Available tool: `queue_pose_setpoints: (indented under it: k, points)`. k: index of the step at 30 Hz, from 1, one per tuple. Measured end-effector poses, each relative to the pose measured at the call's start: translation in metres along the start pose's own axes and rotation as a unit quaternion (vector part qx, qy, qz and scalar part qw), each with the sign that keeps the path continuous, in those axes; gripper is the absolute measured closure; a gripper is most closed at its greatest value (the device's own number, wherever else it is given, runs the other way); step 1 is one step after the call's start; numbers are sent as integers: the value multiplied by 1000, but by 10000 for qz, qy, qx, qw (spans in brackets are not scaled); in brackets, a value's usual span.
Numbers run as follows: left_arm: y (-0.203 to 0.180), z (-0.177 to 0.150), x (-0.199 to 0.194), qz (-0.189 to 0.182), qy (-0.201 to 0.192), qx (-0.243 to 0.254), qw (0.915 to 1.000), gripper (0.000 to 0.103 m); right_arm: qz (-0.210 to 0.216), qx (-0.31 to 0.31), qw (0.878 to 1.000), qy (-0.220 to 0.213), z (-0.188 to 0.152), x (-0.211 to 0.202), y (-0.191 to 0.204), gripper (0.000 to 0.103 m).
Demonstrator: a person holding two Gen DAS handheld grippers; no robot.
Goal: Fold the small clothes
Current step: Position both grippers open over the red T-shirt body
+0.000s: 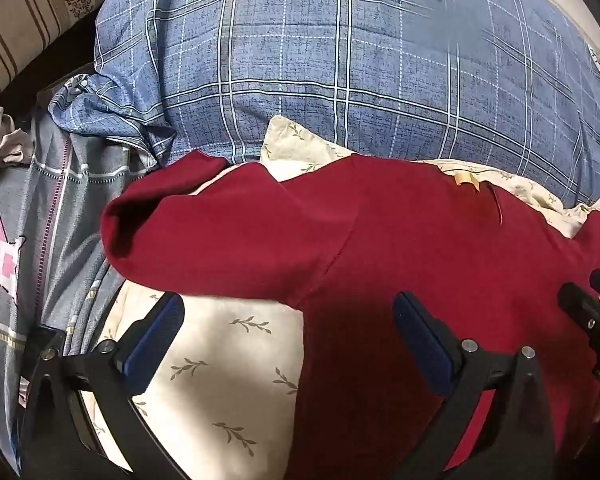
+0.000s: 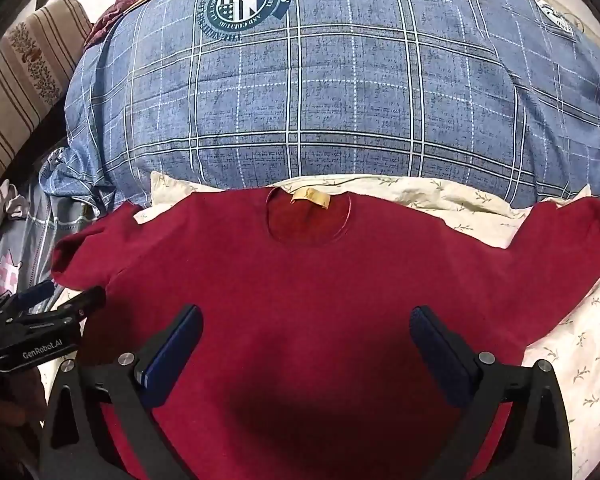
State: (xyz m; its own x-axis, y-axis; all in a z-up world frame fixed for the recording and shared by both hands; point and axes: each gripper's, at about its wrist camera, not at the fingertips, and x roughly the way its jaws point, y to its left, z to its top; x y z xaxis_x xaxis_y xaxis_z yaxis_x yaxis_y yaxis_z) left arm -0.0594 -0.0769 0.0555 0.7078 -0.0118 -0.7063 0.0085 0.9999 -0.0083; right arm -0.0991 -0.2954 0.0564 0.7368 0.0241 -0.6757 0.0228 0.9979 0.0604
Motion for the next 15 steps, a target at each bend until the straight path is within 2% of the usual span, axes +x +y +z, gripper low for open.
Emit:
queue_pose_setpoints:
  k: [10,15]
  points:
    - [4,3,4,32,28,-65,10000,0,22,-121,9999,-85,-2,0,13,1]
    - [6,4,5,55,45,-66,10000,0,59,-48,9999,-117,-4,0,6,2]
